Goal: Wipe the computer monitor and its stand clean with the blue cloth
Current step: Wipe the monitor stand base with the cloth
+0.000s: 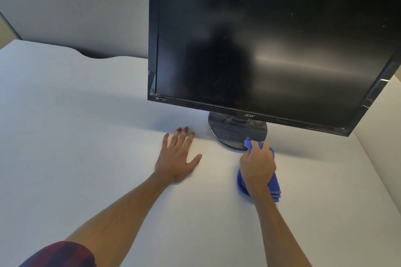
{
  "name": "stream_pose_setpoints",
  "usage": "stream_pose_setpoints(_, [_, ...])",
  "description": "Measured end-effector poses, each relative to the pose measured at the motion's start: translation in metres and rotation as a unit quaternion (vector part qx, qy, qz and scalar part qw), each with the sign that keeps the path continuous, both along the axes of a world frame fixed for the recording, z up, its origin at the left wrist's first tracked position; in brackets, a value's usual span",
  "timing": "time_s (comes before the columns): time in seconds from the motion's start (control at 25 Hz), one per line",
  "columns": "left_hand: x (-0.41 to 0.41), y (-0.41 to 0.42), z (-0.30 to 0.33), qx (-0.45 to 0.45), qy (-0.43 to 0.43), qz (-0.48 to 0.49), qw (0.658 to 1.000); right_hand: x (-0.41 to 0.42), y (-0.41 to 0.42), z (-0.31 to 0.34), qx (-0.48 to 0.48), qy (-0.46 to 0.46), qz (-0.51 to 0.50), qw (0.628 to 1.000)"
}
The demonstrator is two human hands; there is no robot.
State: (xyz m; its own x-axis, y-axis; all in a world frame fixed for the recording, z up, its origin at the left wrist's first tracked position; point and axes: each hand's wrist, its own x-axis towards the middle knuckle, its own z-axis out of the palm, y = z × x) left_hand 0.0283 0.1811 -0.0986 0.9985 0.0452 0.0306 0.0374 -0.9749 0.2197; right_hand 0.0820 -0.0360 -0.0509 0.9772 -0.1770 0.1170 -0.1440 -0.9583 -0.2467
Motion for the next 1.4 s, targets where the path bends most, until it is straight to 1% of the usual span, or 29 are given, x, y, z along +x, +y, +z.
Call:
stream_pose_setpoints(0.08, [0.001, 0.000, 0.000, -0.001, -0.003, 0.002, 1.000, 0.003, 0.020, 0.001, -0.014, 0.008, 0.023, 1.000])
stream_pose_setpoints(0.2, [0.002, 0.000, -0.001, 0.002, 0.005, 0.007, 1.000, 0.008, 0.062, 0.002, -0.065, 0.040, 0.099, 0.992])
stream_pose_setpoints(0.28, [0.002, -0.001, -0.002, 0.002, 0.006, 0.010, 1.000, 0.013, 0.082, 0.004, -0.066, 0.047, 0.147, 0.986])
stream_pose_setpoints(0.36, [0.001, -0.001, -0.003, -0.003, -0.001, 0.012, 1.000, 0.019, 0.087, 0.008, -0.030, 0.060, 0.175, 0.982])
stream_pose_setpoints(0.44, [0.001, 0.000, -0.004, -0.003, 0.002, 0.010, 1.000, 0.021, 0.073, 0.014, 0.035, 0.057, 0.192, 0.979])
stream_pose_setpoints(0.48, [0.001, 0.000, -0.004, -0.003, 0.002, 0.008, 1.000, 0.022, 0.059, 0.016, 0.070, 0.040, 0.179, 0.980])
stream_pose_setpoints(0.56, [0.001, 0.000, -0.003, 0.000, -0.003, 0.007, 1.000, 0.023, 0.022, 0.018, 0.105, -0.006, 0.104, 0.989])
stream_pose_setpoints(0.64, [0.001, 0.000, -0.002, -0.003, -0.011, 0.006, 1.000, 0.019, -0.009, 0.015, 0.073, -0.013, 0.023, 0.997])
stream_pose_setpoints(0.72, [0.001, -0.001, -0.002, -0.002, -0.011, 0.006, 1.000, 0.011, -0.014, 0.008, 0.016, 0.013, 0.006, 1.000])
stream_pose_setpoints(0.84, [0.002, -0.001, -0.002, 0.009, -0.002, 0.007, 1.000, -0.002, 0.013, -0.001, -0.048, 0.023, 0.055, 0.997])
stream_pose_setpoints(1.04, [0.002, -0.001, -0.002, 0.009, -0.001, 0.010, 1.000, 0.001, 0.062, 0.002, -0.097, 0.053, 0.177, 0.978])
stream_pose_setpoints(1.08, [0.002, -0.001, -0.002, 0.009, -0.001, 0.009, 1.000, 0.002, 0.062, 0.003, -0.090, 0.056, 0.195, 0.975])
stream_pose_setpoints(1.16, [0.001, -0.001, -0.003, 0.011, -0.004, 0.009, 1.000, 0.004, 0.052, 0.008, -0.032, 0.050, 0.212, 0.975])
stream_pose_setpoints(1.2, [0.001, 0.000, -0.004, 0.011, -0.005, 0.008, 1.000, 0.005, 0.040, 0.010, 0.003, 0.041, 0.199, 0.979])
stream_pose_setpoints(1.28, [0.001, 0.000, -0.003, 0.008, -0.006, 0.006, 1.000, 0.008, 0.009, 0.014, 0.037, 0.007, 0.107, 0.994])
stream_pose_setpoints(1.32, [0.000, 0.000, -0.003, 0.007, -0.010, 0.005, 1.000, 0.008, -0.005, 0.015, 0.029, 0.002, 0.057, 0.998])
stream_pose_setpoints(1.36, [0.001, -0.001, -0.002, 0.006, -0.012, 0.005, 1.000, 0.006, -0.013, 0.015, 0.010, 0.015, 0.027, 0.999])
stream_pose_setpoints(1.4, [0.000, -0.001, -0.002, 0.007, -0.011, 0.005, 1.000, 0.002, -0.013, 0.012, -0.013, 0.034, 0.020, 0.999])
